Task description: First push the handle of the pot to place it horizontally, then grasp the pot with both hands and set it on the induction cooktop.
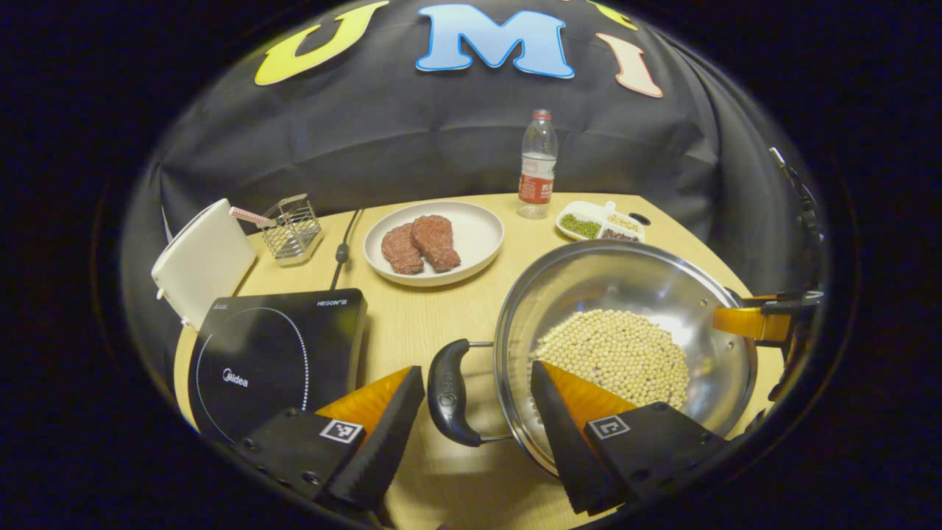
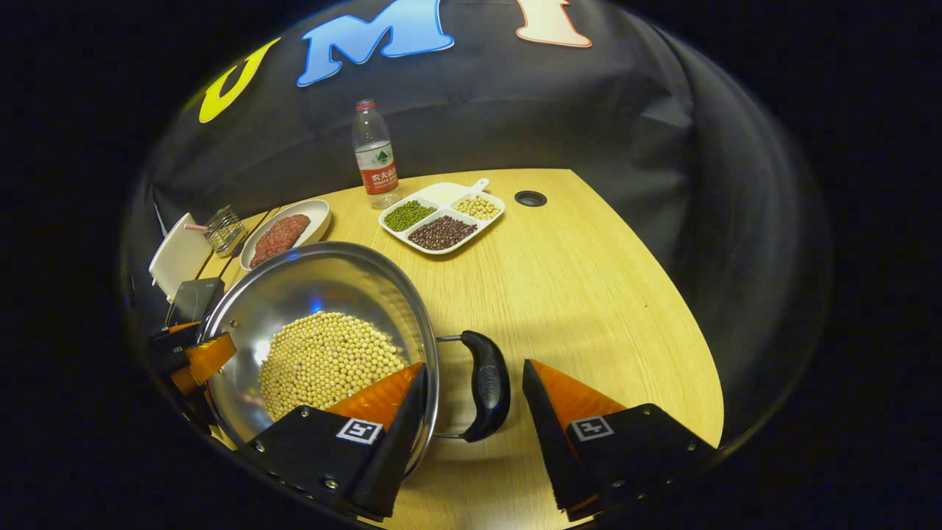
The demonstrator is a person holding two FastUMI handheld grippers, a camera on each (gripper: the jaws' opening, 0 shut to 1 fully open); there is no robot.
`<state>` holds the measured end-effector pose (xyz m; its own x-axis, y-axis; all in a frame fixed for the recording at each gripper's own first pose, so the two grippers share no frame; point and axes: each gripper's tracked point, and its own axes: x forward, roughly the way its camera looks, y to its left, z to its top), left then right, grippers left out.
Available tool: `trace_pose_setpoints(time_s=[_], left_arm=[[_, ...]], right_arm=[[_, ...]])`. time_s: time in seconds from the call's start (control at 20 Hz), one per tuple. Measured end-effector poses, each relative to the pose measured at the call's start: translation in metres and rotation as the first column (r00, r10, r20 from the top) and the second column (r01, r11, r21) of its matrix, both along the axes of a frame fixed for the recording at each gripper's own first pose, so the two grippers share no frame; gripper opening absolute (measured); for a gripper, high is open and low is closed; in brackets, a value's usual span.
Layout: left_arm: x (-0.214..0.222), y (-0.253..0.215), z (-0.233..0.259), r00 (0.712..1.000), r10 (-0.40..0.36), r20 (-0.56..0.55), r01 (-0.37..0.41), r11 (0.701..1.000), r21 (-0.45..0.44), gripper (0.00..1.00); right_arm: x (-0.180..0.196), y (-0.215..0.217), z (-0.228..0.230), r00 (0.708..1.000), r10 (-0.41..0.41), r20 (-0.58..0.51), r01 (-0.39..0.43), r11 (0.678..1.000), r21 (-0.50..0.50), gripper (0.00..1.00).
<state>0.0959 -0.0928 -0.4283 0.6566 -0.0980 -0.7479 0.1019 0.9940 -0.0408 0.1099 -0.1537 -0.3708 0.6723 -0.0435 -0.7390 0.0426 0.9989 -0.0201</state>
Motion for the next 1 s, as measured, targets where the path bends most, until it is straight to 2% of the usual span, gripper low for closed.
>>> trace_pose_setpoints(time_s=[0.05,0.1,0.15,0.2,0.3,0.35,0.4,0.55,0.6,0.65,0.75,0.8,0.85,0.9,0.95,1.0], left_arm=[[-0.001,0.000,-0.006,1.000,-0.001,-0.015,0.001,1.000,-0.006,0.94],[0.000,-0.005,-0.008,1.000,-0.007,-0.021,0.007,1.000,-0.025,0.89],[-0.001,-0.005,-0.007,1.000,-0.013,-0.028,0.013,1.000,-0.027,0.82],[0.001,-0.004,-0.007,0.999,-0.017,-0.036,0.017,1.000,-0.017,0.76],[0.001,-0.004,-0.008,0.999,-0.016,-0.045,0.016,1.000,-0.006,0.78],[0.000,-0.004,-0.009,0.999,-0.014,-0.048,0.014,1.000,-0.006,0.74],[0.002,-0.003,-0.009,0.998,-0.017,-0.053,0.016,1.000,-0.005,0.71],[0.003,-0.001,-0.008,0.998,-0.020,-0.058,0.019,1.000,-0.012,0.68],[0.001,-0.001,-0.008,0.998,-0.016,-0.062,0.015,1.000,-0.015,0.63],[-0.001,0.001,-0.007,0.998,-0.013,-0.069,0.012,1.000,-0.015,0.66],[-0.003,0.006,-0.003,0.998,-0.010,-0.068,0.009,1.000,-0.016,0.63],[-0.004,0.009,0.001,0.998,-0.006,-0.066,0.005,1.000,-0.020,0.70],[-0.007,0.012,0.005,0.998,0.001,-0.063,-0.003,1.000,-0.026,0.66],[-0.007,0.014,0.011,0.998,0.007,-0.060,-0.009,1.000,-0.028,0.70],[-0.008,0.017,0.016,0.998,0.010,-0.058,-0.011,1.000,-0.027,0.66],[-0.009,0.020,0.023,0.998,0.012,-0.055,-0.014,1.000,-0.027,0.69]], right_arm=[[0.000,0.005,-0.002,1.000,0.017,-0.004,-0.017,1.000,0.016,0.76],[0.002,0.005,-0.004,1.000,0.017,-0.007,-0.017,1.000,0.006,0.67],[0.003,0.005,-0.004,1.000,0.020,-0.013,-0.020,1.000,-0.007,0.63],[0.002,0.005,-0.004,1.000,0.020,-0.014,-0.020,1.000,-0.011,0.64],[0.002,0.006,-0.004,1.000,0.013,-0.019,-0.013,1.000,-0.004,0.61],[0.002,0.006,-0.001,1.000,0.010,-0.016,-0.010,1.000,0.006,0.61],[0.001,0.007,-0.003,1.000,0.010,-0.023,-0.010,1.000,0.015,0.56],[-0.001,0.009,-0.001,1.000,0.018,-0.022,-0.018,1.000,0.019,0.55],[-0.002,0.011,-0.002,1.000,0.017,-0.026,-0.016,1.000,0.017,0.55],[-0.003,0.012,0.000,1.000,0.017,-0.025,-0.016,1.000,0.016,0.55],[-0.006,0.017,0.005,0.999,0.023,-0.027,-0.022,1.000,0.015,0.55],[-0.007,0.020,0.009,0.999,0.023,-0.028,-0.022,1.000,0.018,0.55],[-0.008,0.023,0.013,0.999,0.022,-0.028,-0.022,1.000,0.017,0.55],[-0.010,0.025,0.019,0.999,0.025,-0.023,-0.025,1.000,0.010,0.55],[-0.011,0.027,0.025,0.999,0.027,-0.019,-0.027,1.000,0.001,0.55],[-0.013,0.030,0.031,1.000,0.027,-0.015,-0.027,1.000,-0.005,0.55]])
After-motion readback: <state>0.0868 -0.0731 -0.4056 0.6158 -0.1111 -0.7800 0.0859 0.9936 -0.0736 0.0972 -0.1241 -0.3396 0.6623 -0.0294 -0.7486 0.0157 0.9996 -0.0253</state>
